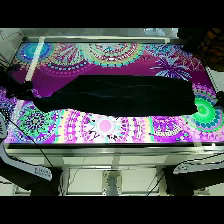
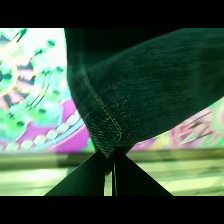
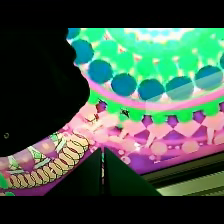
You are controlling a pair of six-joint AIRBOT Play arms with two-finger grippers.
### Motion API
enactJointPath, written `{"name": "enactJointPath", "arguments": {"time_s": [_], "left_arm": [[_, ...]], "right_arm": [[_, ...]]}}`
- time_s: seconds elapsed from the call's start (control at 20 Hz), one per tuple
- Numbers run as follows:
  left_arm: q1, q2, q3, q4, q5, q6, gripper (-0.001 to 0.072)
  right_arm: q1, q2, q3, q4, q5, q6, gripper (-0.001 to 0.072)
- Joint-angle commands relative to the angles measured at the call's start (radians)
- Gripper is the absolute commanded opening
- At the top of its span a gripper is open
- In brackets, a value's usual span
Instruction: Fold the clothes and pants, and hang the long-sleeved shirts on hangers.
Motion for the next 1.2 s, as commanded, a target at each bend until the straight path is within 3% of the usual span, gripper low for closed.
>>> {"name": "enactJointPath", "arguments": {"time_s": [0.0, 0.05, 0.1, 0.15, 0.45, 0.5, 0.6, 0.75, 0.8, 0.85, 1.0, 1.15], "left_arm": [[-0.044, 0.005, -0.110, 0.177, -0.015, -0.003, 0.0019], [-0.051, 0.007, -0.157, 0.220, -0.015, -0.003, 0.0019], [-0.056, 0.010, -0.209, 0.259, -0.015, -0.003, 0.0019], [-0.056, 0.013, -0.260, 0.287, -0.014, 0.003, 0.0019], [-0.032, 0.024, -0.398, 0.332, 0.019, 0.043, 0.0019], [-0.031, 0.032, -0.398, 0.332, 0.037, 0.043, 0.0019], [-0.030, 0.052, -0.398, 0.331, 0.075, 0.055, 0.0020], [-0.030, 0.076, -0.398, 0.324, 0.096, 0.089, 0.0020], [-0.030, 0.079, -0.398, 0.324, 0.097, 0.092, 0.0020], [-0.030, 0.081, -0.398, 0.324, 0.097, 0.092, 0.0020], [-0.029, 0.103, -0.399, 0.324, 0.097, 0.115, 0.0019], [-0.003, 0.159, -0.409, 0.305, 0.113, 0.122, 0.0019]], "right_arm": [[0.000, 0.001, -0.169, 0.021, -0.076, -0.075, 0.0058], [0.000, 0.001, -0.205, 0.043, -0.106, -0.084, 0.0196], [0.000, 0.001, -0.239, 0.065, -0.140, -0.084, 0.0380], [0.000, 0.001, -0.263, 0.082, -0.171, -0.085, 0.0425], [0.001, 0.000, -0.328, 0.257, -0.322, -0.109, 0.0423], [0.001, 0.000, -0.330, 0.280, -0.331, -0.109, 0.0419], [0.001, 0.000, -0.331, 0.313, -0.346, -0.109, 0.0306], [0.025, -0.012, -0.335, 0.319, -0.373, -0.106, 0.0211], [0.042, -0.017, -0.342, 0.319, -0.389, -0.104, 0.0139], [0.064, -0.019, -0.354, 0.319, -0.413, -0.103, 0.0004], [0.090, -0.009, -0.352, 0.298, -0.403, -0.080, 0.0009], [0.040, 0.048, -0.335, 0.120, -0.269, -0.024, 0.0007]]}}
